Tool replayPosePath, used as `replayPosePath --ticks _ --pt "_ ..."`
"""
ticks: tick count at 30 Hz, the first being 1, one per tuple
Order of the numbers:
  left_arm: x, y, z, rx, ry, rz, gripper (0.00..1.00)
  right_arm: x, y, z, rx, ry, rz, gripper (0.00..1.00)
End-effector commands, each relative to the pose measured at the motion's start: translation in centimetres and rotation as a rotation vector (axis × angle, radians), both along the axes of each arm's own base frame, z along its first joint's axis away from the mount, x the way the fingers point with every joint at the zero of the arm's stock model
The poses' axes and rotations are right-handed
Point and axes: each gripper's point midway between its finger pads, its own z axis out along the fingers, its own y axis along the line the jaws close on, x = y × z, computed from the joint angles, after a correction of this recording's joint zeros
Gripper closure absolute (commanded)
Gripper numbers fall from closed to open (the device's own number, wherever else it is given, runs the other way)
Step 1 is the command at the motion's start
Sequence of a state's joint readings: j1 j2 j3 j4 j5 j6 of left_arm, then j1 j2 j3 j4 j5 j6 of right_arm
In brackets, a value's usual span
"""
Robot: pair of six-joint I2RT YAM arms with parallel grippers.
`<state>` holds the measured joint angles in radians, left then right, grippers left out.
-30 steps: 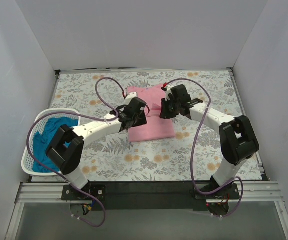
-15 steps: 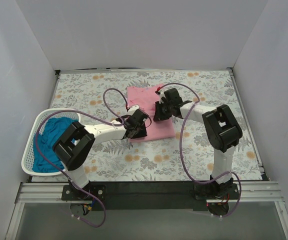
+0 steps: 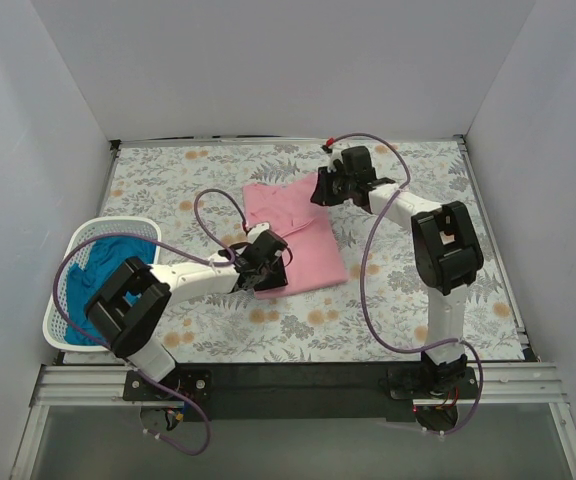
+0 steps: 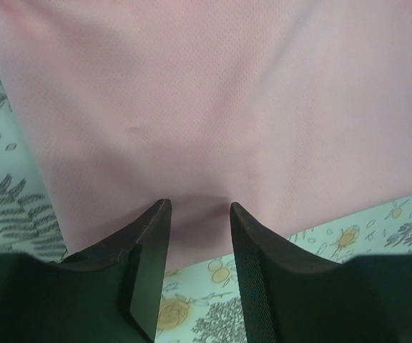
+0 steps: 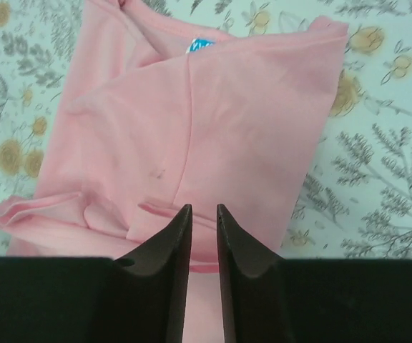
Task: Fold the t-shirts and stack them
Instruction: Fold the tshirt
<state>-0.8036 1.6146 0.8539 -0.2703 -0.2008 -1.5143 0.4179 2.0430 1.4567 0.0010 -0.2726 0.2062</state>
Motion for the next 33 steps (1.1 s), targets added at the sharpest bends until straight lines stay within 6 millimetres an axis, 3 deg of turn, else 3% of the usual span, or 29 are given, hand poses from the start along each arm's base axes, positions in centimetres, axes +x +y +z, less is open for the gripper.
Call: replayPosePath --ticks 1,2,3,4,6,7,11,12,14,15,21,26,29,32,33 --pt "-2.7 1.7 0.1 0.019 0.062 0.000 0.62 -4.1 1.9 3.6 0.112 -0.009 0.160 0.73" --pt "-2.7 1.7 0.5 0.006 0.054 0.005 0.62 -5.3 2.3 3.7 0.142 0.003 0.189 0.73" --pt "-2.6 1.6 1.0 -0.012 0.044 0.018 0.62 -7.0 2.9 5.0 0.195 0.004 0.255 0.72" --pt "-2.5 1.7 1.9 -0.032 0.022 0.027 0.62 -9.3 3.2 3.7 0.213 0.051 0.296 0.72" --pt "-2.4 1.8 3.0 -0.061 -0.003 0.050 0.61 -12.0 4.7 5.1 0.285 0.051 0.386 0.71" --pt "-2.1 2.0 4.1 -0.082 -0.039 0.064 0.61 -13.2 5.0 4.4 0.295 0.071 0.407 0.71" --pt "-1.9 3.4 5.1 -0.094 -0.098 0.125 0.61 -16.0 7.6 3.8 0.296 0.092 0.491 0.71" --pt "-1.9 3.6 5.0 -0.093 -0.101 0.137 0.62 -16.3 8.1 2.9 0.289 0.110 0.499 0.71" --pt "-2.4 3.8 4.3 -0.093 -0.075 0.150 0.64 -16.8 9.6 2.8 0.291 0.114 0.527 0.71" --pt "-2.7 3.9 3.6 -0.090 -0.055 0.153 0.65 -17.1 10.3 1.7 0.283 0.133 0.540 0.71" --pt "-4.5 4.1 -0.2 -0.054 0.075 0.163 0.76 -16.9 13.7 -0.6 0.274 0.161 0.592 0.71" --pt "-5.4 4.0 -1.4 -0.041 0.127 0.150 0.78 -16.2 14.9 -2.2 0.260 0.173 0.589 0.71" --pt "-5.8 3.9 -1.5 -0.049 0.144 0.144 0.80 -13.9 14.9 -3.0 0.231 0.138 0.531 0.71" --pt "-6.3 4.1 -1.5 -0.054 0.156 0.145 0.80 -9.6 14.8 -1.7 0.239 0.081 0.445 0.71" --pt "-6.4 4.2 -1.5 -0.057 0.158 0.147 0.80 -7.9 14.0 -2.5 0.229 0.080 0.399 0.71"
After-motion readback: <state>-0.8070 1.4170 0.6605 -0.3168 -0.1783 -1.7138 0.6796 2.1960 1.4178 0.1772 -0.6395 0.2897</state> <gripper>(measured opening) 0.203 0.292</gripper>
